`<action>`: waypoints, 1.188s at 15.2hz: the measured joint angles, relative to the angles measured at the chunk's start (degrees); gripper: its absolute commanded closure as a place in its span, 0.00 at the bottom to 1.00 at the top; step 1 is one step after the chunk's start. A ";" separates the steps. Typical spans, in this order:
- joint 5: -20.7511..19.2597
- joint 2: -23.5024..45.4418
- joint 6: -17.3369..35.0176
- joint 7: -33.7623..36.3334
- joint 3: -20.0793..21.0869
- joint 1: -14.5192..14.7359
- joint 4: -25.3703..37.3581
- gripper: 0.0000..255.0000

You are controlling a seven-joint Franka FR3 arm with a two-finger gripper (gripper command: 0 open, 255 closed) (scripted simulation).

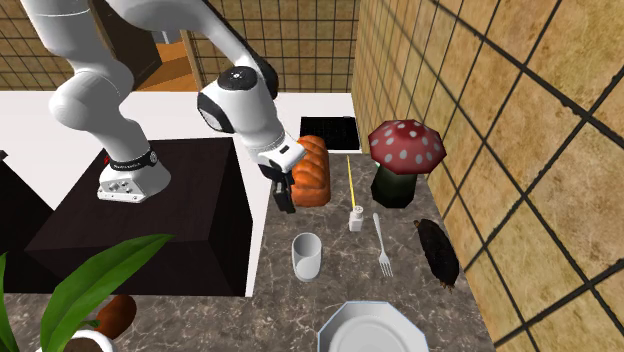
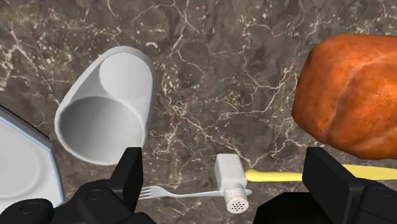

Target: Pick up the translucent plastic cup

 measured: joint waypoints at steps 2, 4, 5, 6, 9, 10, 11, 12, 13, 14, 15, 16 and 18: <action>4.42 4.59 0.99 -4.35 0.91 -1.38 2.77 0.00; 8.94 9.48 2.16 -8.89 2.49 -3.52 5.63 0.00; 10.36 12.00 1.85 -10.34 3.14 -4.62 8.14 0.00; 12.03 14.10 2.36 -12.17 4.02 -5.80 9.46 0.00; 14.27 17.49 2.75 -14.65 5.38 -7.72 12.08 0.00; 15.00 18.50 3.13 -15.22 5.92 -8.13 12.66 0.00; 15.67 19.22 3.57 -15.82 6.39 -8.51 12.89 0.00; 16.50 20.06 4.18 -16.55 7.00 -8.95 13.09 0.00; 17.13 20.77 4.61 -17.13 7.47 -9.34 13.33 0.00; 17.88 21.49 5.18 -17.85 8.04 -9.78 13.46 0.00; 18.33 21.91 5.51 -18.29 8.37 -10.06 13.52 0.00; 18.54 22.09 5.69 -18.47 8.53 -10.16 13.52 1.00; 18.72 22.20 5.86 -18.62 8.67 -10.23 13.49 1.00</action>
